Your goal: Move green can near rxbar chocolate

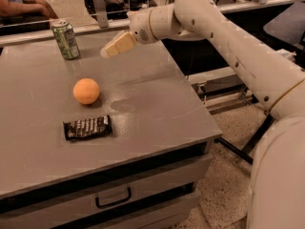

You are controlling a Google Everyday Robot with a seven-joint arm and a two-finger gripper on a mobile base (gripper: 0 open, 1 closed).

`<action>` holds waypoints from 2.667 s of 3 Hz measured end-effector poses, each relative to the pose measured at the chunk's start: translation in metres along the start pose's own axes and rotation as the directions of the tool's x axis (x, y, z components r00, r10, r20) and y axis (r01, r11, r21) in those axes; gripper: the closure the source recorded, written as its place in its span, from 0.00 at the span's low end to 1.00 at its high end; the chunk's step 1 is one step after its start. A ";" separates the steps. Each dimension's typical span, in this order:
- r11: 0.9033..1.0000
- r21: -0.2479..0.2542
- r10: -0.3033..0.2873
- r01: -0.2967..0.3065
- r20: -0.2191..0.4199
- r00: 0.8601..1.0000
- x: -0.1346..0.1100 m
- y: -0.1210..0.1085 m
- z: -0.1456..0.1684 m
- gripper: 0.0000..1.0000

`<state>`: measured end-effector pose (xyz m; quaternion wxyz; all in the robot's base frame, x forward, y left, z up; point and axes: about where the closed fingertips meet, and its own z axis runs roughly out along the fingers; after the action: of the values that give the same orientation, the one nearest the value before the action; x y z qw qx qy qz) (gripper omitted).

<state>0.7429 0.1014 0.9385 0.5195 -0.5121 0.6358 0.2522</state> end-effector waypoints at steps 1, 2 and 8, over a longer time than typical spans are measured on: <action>1.000 0.007 0.012 -0.012 0.079 0.997 -0.007 -0.009 0.024 0.00; 1.000 -0.020 0.022 -0.019 0.152 0.988 -0.016 -0.015 0.055 0.00; 0.987 -0.111 0.134 -0.119 0.137 0.981 -0.017 0.000 0.206 0.32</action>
Offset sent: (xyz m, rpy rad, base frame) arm 0.0587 0.0819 0.0065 0.2376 -0.0451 0.0932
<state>0.8251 0.2836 0.8859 0.5200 -0.4770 0.6141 0.3534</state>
